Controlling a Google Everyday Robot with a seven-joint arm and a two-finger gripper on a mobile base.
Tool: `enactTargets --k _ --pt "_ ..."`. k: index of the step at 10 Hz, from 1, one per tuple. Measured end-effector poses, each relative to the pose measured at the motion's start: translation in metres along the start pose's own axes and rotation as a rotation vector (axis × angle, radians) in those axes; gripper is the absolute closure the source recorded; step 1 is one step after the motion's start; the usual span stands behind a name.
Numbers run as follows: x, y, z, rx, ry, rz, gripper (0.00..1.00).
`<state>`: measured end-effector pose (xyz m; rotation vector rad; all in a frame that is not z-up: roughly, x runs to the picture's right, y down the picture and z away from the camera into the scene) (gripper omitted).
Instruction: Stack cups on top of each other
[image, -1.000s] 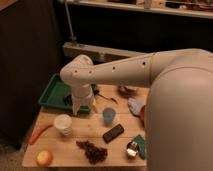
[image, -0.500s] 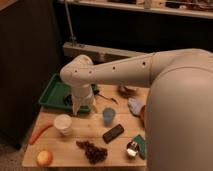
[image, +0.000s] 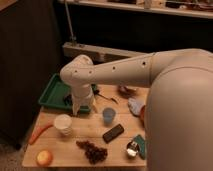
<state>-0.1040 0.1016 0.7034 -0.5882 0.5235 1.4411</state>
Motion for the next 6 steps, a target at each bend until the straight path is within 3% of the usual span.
enactTargets --k 4,6 --pt "0.000 -0.002 -0.001 -0.002 -0.004 0.002 0.35" --pt "0.002 -0.015 -0.002 -0.009 -0.059 0.035 0.35"
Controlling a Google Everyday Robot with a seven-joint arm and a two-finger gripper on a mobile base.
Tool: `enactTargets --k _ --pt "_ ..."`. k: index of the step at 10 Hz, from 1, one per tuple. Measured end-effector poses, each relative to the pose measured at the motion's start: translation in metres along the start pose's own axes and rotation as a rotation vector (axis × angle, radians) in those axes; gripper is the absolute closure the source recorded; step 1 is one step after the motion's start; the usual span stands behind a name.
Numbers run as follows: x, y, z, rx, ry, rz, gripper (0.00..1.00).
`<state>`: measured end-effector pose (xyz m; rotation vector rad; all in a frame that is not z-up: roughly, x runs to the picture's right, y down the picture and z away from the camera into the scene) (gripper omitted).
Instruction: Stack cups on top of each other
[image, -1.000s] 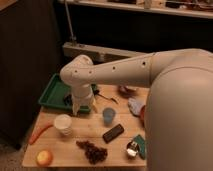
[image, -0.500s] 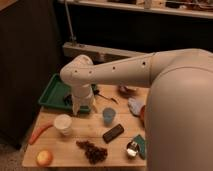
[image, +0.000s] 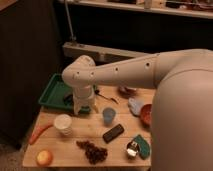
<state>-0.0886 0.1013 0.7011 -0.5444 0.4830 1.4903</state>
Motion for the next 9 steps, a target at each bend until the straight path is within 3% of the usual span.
enactTargets --k 3,5,9 --pt "0.008 -0.048 0.008 -0.038 -0.065 0.061 0.35" --pt "0.007 -0.080 0.026 -0.093 -0.058 0.092 0.35" --pt "-0.019 -0.131 0.074 -0.207 -0.020 0.143 0.35"
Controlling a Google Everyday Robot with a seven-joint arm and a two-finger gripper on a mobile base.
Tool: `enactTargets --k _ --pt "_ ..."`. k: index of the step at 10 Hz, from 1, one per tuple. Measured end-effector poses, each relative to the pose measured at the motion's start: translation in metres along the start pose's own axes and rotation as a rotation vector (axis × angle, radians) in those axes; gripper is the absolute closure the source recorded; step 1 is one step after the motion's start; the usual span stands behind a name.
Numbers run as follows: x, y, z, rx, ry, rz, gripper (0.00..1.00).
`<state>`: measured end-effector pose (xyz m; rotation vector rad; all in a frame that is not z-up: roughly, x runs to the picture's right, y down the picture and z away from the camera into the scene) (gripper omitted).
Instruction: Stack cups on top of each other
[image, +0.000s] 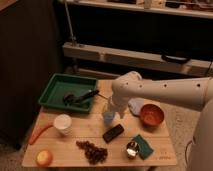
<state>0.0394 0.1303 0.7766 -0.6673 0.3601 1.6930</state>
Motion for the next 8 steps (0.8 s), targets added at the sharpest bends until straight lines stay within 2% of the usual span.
enactTargets --k 4,7,8 --pt "-0.001 -0.034 0.019 -0.030 0.027 0.048 0.35" --pt "-0.013 -0.038 0.031 -0.043 0.028 0.065 0.35" --pt "-0.023 -0.037 0.035 -0.044 0.031 0.073 0.46"
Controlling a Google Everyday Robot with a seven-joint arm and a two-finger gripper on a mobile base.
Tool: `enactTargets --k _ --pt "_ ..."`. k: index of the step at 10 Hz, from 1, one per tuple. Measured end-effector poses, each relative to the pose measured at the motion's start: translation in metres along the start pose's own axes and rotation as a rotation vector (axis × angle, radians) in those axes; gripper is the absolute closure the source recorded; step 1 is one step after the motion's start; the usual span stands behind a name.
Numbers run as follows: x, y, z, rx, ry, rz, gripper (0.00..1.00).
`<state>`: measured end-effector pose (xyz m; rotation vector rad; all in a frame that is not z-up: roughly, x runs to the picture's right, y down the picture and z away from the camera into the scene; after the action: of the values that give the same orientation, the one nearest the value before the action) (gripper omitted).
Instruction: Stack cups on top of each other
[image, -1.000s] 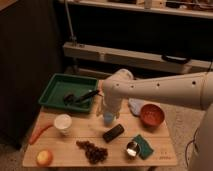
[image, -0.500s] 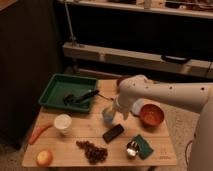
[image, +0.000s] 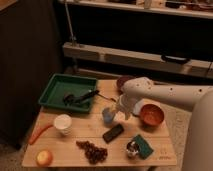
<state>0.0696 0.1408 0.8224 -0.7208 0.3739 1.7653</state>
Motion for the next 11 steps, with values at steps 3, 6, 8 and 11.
enactTargets --k 3,6,8,11 --pt "-0.011 0.011 0.002 0.008 0.009 -0.008 0.74" --pt "-0.014 0.036 0.002 0.023 0.033 -0.057 1.00" --pt "-0.011 0.043 -0.014 -0.002 0.022 -0.068 1.00" --pt "-0.004 0.064 -0.071 -0.037 -0.020 -0.104 1.00"
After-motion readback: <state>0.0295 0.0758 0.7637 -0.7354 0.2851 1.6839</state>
